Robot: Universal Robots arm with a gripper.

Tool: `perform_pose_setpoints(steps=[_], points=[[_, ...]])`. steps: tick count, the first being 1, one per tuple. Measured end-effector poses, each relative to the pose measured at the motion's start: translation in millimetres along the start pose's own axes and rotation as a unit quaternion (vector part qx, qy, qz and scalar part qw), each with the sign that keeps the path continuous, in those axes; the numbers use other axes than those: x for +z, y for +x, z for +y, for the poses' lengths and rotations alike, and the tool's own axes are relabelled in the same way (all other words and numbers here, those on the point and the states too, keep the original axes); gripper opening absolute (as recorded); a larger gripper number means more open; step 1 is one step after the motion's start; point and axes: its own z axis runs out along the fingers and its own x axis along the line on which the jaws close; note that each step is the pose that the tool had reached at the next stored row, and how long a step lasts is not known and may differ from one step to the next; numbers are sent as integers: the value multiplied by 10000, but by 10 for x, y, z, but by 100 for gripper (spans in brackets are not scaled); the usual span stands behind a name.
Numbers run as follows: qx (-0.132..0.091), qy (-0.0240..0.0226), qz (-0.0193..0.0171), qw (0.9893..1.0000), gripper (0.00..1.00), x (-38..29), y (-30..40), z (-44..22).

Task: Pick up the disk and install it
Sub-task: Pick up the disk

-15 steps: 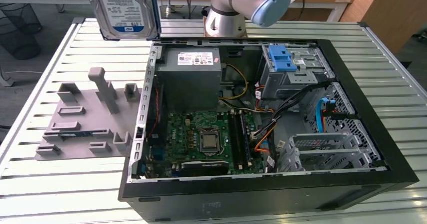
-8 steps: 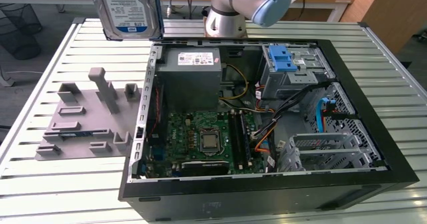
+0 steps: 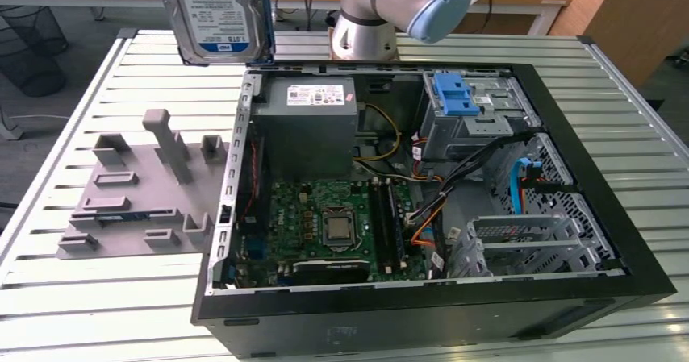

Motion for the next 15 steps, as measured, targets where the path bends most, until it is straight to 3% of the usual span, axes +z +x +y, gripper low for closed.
perform_pose_setpoints(steps=[8, 15], points=[[0, 0, 0, 10000, 36, -3, 2, -194], [0, 0, 0, 10000, 36, -4, 2, -215]])
